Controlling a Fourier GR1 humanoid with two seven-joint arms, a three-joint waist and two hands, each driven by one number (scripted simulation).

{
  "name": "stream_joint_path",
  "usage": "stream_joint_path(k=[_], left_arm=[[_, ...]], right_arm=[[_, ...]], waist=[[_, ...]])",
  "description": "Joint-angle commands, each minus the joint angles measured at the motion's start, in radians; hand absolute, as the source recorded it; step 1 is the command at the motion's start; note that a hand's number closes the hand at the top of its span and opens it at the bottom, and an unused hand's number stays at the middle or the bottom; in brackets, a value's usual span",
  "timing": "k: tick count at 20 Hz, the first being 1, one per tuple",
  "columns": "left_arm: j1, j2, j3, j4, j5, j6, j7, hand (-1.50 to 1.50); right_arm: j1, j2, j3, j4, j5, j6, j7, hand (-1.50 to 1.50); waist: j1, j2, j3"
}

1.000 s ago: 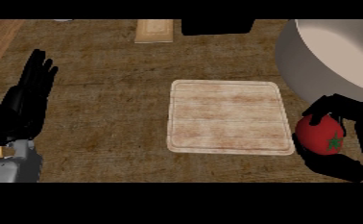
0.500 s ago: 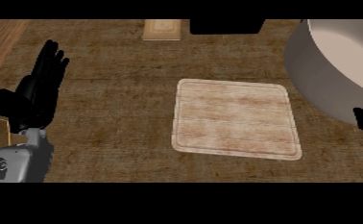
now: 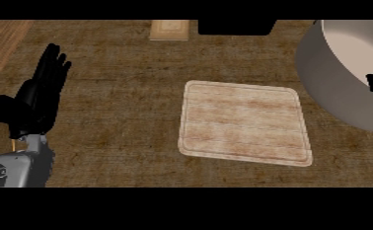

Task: Pick the tomato from the cutting board and place it in the pot

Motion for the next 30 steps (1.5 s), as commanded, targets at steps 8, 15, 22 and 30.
stream_joint_path(k=[8, 15, 22, 30], left_arm=[[-0.060, -0.004, 0.004, 0.067, -0.007, -0.009, -0.018, 0.00], [-0.038, -0.030, -0.008, 0.060, -0.006, -0.012, -0.042, 0.00], [-0.076, -0.019, -0.007, 0.048, -0.014, 0.001, 0.005, 0.00], [-0.038, -0.032, -0.025, 0.010, -0.018, -0.003, -0.007, 0.00]], right_arm=[[-0.165, -0.121, 0.069, 0.499, 0.406, -0.384, -0.219, 1.50], [-0.267, -0.153, 0.013, 0.849, 0.342, -0.364, -0.370, 1.50], [-0.324, -0.139, -0.002, 0.976, 0.292, -0.195, -0.396, -1.50], [-0.375, -0.122, -0.193, 1.035, 0.066, -0.056, -0.515, -1.50]], waist=[[0.024, 0.010, 0.001], [0.028, 0.016, 0.002], [0.041, 0.021, 0.004], [0.036, 0.010, 0.006]])
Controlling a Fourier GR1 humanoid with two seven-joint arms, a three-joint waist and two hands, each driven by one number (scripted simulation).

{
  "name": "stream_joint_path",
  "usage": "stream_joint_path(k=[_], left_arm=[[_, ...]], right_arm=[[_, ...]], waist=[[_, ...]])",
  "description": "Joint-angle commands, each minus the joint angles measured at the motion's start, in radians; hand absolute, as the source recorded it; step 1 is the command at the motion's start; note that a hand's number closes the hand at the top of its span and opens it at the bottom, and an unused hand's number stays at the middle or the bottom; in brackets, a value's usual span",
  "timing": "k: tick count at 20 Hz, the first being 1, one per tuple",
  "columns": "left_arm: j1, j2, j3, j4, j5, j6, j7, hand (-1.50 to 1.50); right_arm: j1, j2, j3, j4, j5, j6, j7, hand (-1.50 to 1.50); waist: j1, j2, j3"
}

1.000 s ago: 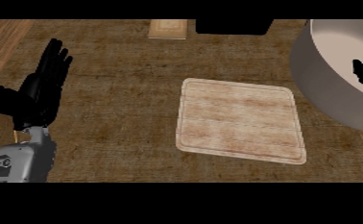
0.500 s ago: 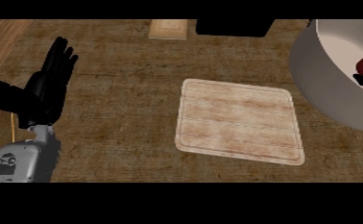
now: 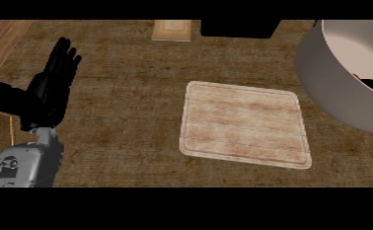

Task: Pick the tomato from the cutting board and place it in the pot

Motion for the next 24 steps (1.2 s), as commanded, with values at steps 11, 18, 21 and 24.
stream_joint_path(k=[11, 18, 21, 24], left_arm=[[0.013, 0.009, 0.011, -0.045, -0.004, 0.011, 0.029, 0.00], [0.035, -0.006, -0.009, -0.057, -0.012, 0.004, 0.012, 0.00], [0.034, -0.008, -0.001, -0.049, -0.010, 0.009, 0.008, 0.00], [-0.003, -0.011, 0.003, -0.022, -0.002, 0.008, 0.019, 0.00]], right_arm=[[0.003, -0.176, -0.251, 0.247, -0.263, 0.289, -0.115, -1.50], [0.078, -0.298, -0.254, 0.327, -0.261, 0.429, -0.191, -1.50], [0.065, -0.342, -0.263, 0.342, -0.272, 0.467, -0.182, -1.50], [0.083, -0.327, -0.248, 0.342, -0.260, 0.456, -0.209, -1.50]], waist=[[0.011, 0.024, 0.039], [0.009, 0.022, 0.039], [0.013, 0.027, 0.041], [0.014, 0.031, 0.042]])
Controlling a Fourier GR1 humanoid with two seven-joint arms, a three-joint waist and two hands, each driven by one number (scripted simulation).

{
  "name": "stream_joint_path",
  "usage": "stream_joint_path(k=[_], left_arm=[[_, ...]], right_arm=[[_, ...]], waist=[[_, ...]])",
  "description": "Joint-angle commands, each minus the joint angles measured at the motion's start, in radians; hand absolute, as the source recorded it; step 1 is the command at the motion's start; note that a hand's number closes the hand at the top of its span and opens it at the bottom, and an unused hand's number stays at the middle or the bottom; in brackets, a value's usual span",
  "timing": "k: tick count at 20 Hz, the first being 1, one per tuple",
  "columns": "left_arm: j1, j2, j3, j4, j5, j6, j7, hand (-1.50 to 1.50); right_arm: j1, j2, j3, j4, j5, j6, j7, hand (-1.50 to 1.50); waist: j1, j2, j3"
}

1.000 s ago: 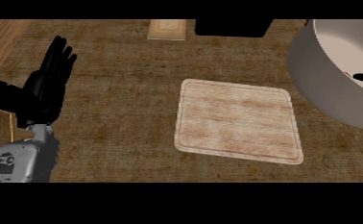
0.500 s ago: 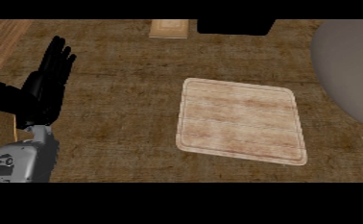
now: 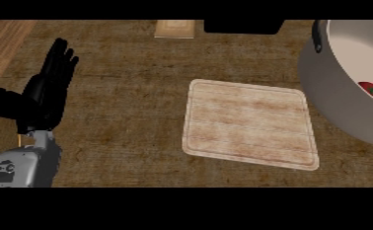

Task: Pick the tomato from the cutting board and place it in the pot

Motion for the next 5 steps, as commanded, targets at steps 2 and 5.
stream_joint_path(k=[2, 5], left_arm=[[-0.017, -0.021, -0.015, 0.035, -0.020, 0.013, -0.024, 0.00], [-0.028, -0.015, -0.002, 0.052, -0.007, 0.007, -0.009, 0.00]], right_arm=[[0.011, -0.015, 0.005, 0.026, 0.000, 0.051, -0.051, -1.50], [0.034, -0.002, 0.006, 0.022, -0.002, 0.045, -0.091, -1.50]], waist=[[0.001, 0.002, 0.002], [-0.002, 0.002, 0.003]])
